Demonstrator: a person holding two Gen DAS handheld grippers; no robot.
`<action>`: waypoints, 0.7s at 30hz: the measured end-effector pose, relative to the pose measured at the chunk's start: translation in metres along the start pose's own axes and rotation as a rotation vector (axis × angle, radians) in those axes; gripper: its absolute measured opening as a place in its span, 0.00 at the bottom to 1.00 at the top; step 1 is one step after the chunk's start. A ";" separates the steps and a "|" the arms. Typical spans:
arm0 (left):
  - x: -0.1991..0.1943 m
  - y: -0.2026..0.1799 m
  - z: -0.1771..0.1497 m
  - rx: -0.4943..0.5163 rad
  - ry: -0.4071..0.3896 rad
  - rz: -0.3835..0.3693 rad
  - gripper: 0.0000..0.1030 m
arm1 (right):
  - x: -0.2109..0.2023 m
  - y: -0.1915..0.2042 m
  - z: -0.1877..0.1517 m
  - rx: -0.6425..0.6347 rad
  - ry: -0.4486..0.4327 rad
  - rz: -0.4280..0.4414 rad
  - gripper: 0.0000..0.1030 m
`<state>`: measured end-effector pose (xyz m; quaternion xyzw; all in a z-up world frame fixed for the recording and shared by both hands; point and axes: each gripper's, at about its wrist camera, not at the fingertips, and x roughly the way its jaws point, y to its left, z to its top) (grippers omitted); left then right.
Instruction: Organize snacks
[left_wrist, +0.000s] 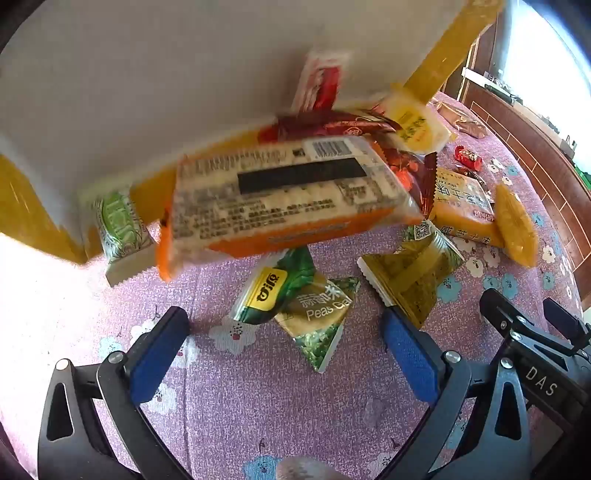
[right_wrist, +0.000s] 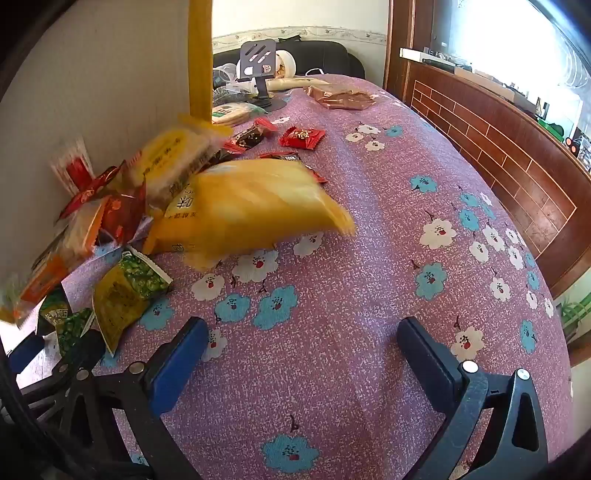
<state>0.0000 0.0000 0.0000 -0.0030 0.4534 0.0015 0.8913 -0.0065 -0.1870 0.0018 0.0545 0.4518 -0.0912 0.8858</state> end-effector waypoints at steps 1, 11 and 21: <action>0.000 0.000 0.000 0.000 0.000 0.000 1.00 | 0.000 0.000 0.000 0.002 0.002 0.003 1.00; 0.002 -0.003 0.000 0.001 0.000 0.002 1.00 | 0.000 0.000 0.000 0.003 0.003 0.004 1.00; 0.000 -0.003 -0.001 0.002 -0.001 0.003 1.00 | 0.000 0.001 0.001 0.003 0.004 0.004 1.00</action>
